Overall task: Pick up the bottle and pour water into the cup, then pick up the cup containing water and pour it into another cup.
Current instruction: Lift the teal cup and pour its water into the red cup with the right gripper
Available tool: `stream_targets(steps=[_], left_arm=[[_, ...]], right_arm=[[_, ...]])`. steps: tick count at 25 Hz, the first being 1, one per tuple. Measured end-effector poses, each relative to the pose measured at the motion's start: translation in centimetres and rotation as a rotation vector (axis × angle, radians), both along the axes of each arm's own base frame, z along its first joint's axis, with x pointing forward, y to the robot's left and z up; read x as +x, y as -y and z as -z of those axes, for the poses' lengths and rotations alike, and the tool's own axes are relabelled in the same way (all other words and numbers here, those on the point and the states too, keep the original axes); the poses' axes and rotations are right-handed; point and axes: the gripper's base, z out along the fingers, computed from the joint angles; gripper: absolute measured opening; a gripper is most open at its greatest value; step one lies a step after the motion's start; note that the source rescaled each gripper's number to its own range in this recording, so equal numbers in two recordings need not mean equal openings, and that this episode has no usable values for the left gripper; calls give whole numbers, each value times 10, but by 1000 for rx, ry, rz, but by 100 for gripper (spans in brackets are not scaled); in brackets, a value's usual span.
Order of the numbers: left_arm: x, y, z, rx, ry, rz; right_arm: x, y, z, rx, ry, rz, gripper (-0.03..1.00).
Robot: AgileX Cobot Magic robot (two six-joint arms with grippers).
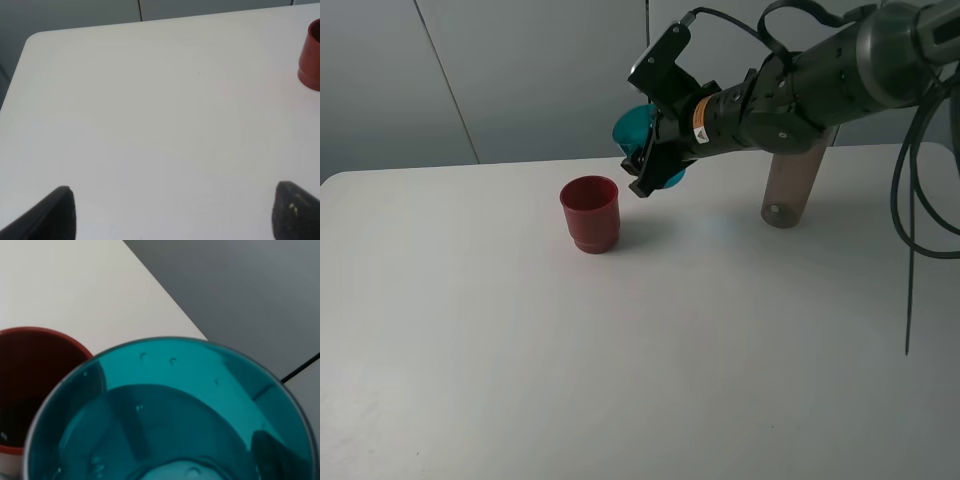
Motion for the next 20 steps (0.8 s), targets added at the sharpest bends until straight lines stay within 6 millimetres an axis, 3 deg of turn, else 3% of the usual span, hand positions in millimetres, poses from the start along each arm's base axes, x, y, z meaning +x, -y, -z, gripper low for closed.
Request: stream_targets(steps=[9,20], left_arm=[[0,0,0,0,0,0],[0,0,0,0,0,0]], right_arm=[[5,-20,4,-124,61,-99,9],[15,-21,10,-239,101,-133,9]])
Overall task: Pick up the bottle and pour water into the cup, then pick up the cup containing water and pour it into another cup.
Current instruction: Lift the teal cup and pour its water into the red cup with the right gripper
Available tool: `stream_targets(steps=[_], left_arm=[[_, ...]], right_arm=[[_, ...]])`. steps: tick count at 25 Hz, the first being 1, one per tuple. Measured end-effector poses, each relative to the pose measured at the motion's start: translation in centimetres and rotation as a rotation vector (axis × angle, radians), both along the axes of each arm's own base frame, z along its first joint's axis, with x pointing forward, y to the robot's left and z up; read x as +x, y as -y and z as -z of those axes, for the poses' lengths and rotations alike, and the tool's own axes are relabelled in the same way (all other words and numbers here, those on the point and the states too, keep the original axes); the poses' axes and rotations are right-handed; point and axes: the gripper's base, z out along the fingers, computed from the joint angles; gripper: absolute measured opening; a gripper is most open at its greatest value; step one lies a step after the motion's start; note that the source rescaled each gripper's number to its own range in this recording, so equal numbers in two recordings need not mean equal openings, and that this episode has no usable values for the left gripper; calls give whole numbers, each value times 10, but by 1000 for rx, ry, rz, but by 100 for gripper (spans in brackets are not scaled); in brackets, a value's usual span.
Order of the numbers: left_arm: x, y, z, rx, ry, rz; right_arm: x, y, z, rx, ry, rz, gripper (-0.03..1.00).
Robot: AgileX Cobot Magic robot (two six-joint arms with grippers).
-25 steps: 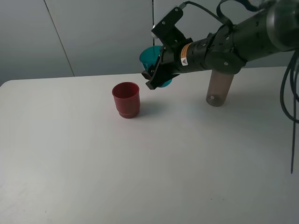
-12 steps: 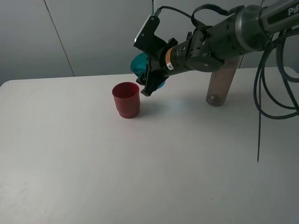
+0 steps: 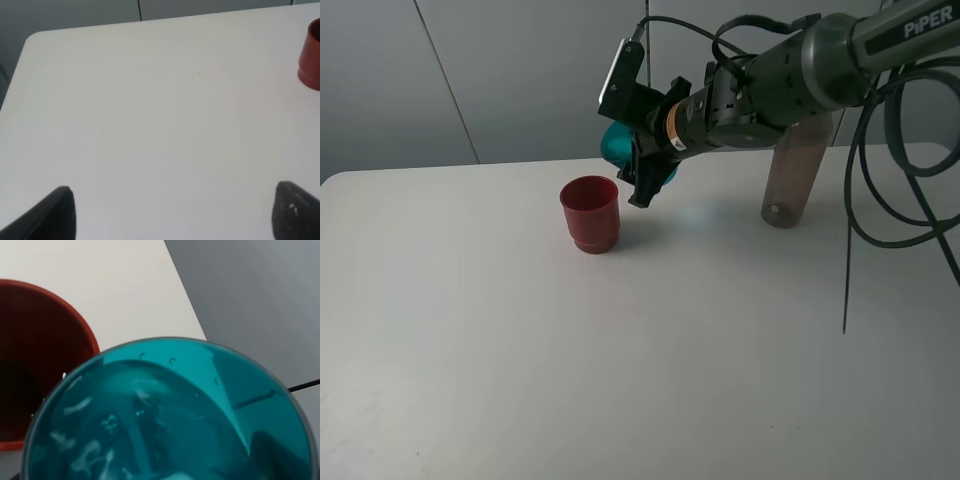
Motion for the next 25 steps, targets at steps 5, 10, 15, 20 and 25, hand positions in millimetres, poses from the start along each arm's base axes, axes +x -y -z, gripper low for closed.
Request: stream_targets(steps=[5,10,15,20,25], left_arm=[[0,0,0,0,0,0],[0,0,0,0,0,0],[0,0,0,0,0,0],[0,0,0,0,0,0],[0,0,0,0,0,0]], right_arm=[[3,-2,3,-39,16,-16,9],[1,-4,2,-93,42,-44,9],[1,-3,3,-144,63,-62,9],[2,0,4,-184,72,-55,9],[2,0,3,-203,84,-68,9]])
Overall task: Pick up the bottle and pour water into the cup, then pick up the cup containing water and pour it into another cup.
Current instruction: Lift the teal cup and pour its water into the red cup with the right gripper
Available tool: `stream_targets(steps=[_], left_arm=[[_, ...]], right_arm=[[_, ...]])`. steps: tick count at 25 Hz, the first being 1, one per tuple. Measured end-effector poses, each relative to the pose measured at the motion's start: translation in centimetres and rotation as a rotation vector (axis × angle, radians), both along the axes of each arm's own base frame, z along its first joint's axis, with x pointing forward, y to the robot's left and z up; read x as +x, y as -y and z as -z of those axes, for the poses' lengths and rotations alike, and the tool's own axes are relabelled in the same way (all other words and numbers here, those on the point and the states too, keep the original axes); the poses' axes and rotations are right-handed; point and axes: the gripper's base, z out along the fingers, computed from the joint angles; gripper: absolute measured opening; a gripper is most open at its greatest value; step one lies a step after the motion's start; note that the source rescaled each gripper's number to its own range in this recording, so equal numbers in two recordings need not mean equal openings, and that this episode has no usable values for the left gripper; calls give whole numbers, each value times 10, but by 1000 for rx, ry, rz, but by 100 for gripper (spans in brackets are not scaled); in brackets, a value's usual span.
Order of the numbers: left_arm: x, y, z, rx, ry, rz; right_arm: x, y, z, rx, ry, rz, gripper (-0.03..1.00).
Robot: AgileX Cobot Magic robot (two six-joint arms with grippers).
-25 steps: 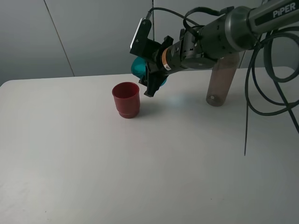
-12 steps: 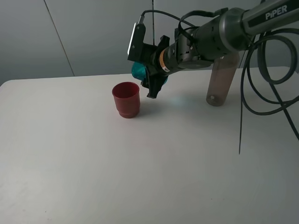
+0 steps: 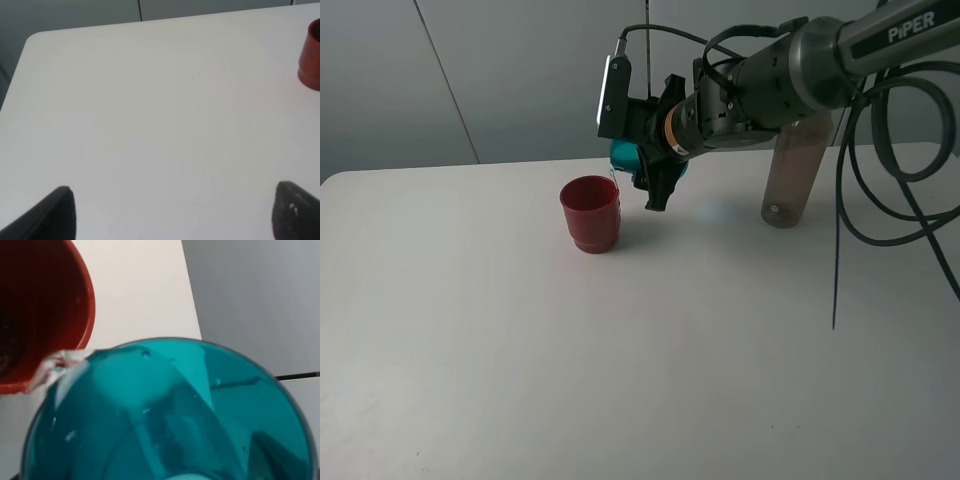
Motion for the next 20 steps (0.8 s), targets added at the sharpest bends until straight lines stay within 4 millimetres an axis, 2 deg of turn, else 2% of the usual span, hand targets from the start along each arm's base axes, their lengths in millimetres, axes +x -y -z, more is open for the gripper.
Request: stream_targets(steps=[10,20], left_arm=[[0,0,0,0,0,0],[0,0,0,0,0,0]], right_arm=[[-5,-8,-1,-11,9,-29,9],[4,-17,-20,-56,100,-44,9]])
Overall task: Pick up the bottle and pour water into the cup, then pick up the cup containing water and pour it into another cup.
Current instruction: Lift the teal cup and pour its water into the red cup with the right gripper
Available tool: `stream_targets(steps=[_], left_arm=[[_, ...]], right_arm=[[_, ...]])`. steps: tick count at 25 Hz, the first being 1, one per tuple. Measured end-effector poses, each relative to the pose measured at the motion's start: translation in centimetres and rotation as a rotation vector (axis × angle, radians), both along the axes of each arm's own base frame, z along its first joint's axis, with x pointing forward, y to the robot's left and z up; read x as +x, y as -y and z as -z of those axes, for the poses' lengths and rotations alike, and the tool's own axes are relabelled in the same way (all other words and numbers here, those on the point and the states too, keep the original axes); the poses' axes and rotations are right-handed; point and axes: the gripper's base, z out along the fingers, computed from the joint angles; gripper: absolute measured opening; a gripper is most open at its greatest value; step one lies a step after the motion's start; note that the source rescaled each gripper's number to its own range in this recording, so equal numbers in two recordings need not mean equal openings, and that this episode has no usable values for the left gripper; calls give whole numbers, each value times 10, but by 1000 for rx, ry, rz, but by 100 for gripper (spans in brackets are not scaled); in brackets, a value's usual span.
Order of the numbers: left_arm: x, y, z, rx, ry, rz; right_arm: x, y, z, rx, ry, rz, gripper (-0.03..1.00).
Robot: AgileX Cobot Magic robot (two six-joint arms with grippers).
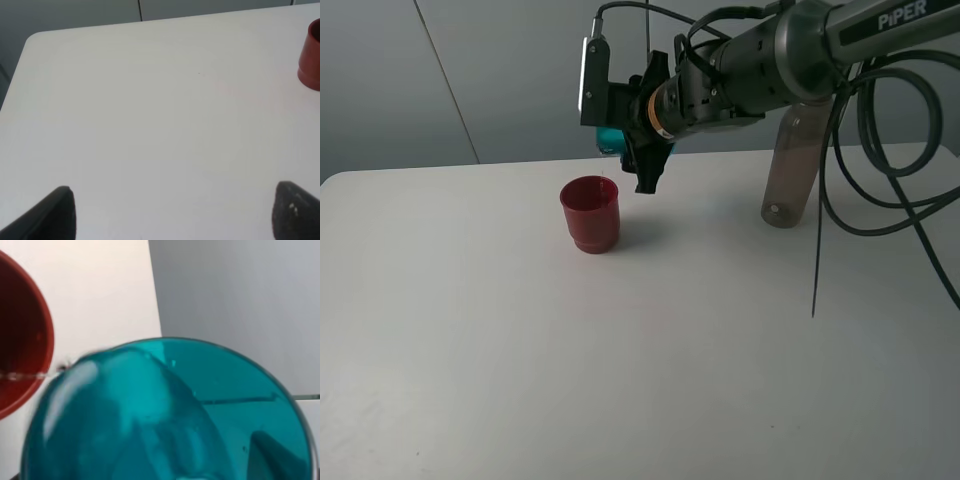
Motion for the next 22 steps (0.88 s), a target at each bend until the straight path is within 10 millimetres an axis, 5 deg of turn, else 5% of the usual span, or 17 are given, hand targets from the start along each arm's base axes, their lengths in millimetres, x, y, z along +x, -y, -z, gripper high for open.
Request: stream_targets(steps=[22], left_arm=[[0,0,0,0,0,0]], right_arm=[[2,-11,11,-198,106,-84,9]])
